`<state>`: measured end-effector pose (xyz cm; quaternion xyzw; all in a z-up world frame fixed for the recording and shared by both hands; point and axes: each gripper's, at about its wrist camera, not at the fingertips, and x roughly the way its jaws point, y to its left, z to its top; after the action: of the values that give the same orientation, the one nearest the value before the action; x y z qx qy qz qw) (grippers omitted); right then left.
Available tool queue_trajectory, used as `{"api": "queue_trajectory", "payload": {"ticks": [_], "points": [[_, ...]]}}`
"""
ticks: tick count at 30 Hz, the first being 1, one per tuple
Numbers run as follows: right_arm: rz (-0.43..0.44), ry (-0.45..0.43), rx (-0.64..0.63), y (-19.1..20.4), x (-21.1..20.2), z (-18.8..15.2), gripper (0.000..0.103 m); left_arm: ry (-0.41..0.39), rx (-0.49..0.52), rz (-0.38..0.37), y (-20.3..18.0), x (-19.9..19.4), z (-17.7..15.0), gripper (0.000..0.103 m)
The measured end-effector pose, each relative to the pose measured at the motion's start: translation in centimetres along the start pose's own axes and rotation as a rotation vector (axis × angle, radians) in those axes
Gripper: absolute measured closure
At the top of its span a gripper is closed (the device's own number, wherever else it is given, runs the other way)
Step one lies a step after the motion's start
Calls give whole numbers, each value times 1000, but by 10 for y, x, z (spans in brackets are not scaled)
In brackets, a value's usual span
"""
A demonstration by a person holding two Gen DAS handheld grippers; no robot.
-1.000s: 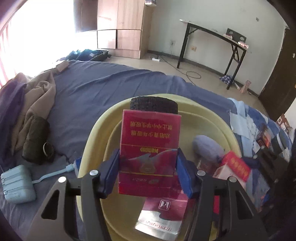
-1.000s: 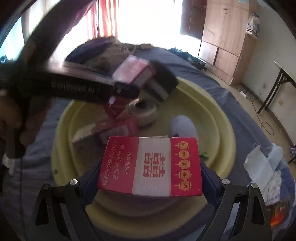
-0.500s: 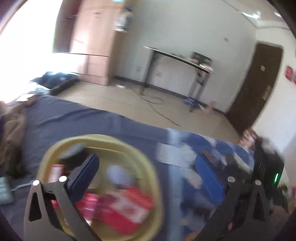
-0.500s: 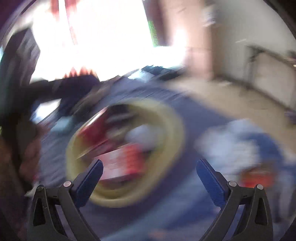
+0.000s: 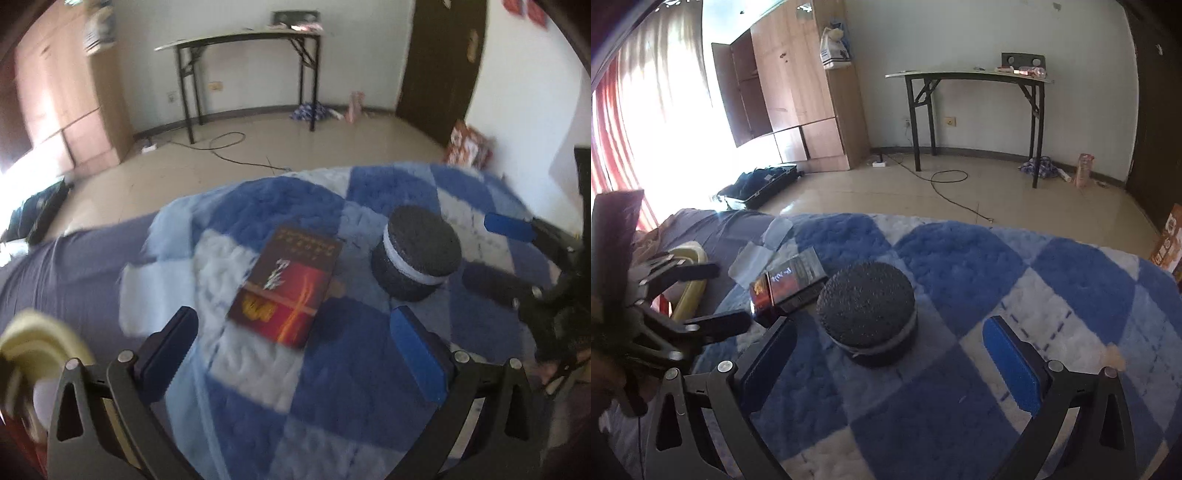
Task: Organize rigid objects
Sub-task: 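Grasp the black foam-topped canister with the right gripper while the left grasps the dark red box, then lower the dark red box into the basin with the left gripper while the right releases the canister there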
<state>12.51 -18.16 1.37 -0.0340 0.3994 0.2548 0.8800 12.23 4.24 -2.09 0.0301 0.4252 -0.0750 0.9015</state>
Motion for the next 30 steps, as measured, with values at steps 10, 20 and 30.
{"api": "queue_trajectory", "payload": {"ticks": [10,20,30], "points": [[-28,67,-45,-6,54,-3,1,86,47,38,-2,52,-1,31],[60,1,-33,-8,69,3,35,-102,-36,-1,10,-24,-20,44],[446,0,-285,139,35,17,35,-188,-285,307,129,-221,-158,44]]}}
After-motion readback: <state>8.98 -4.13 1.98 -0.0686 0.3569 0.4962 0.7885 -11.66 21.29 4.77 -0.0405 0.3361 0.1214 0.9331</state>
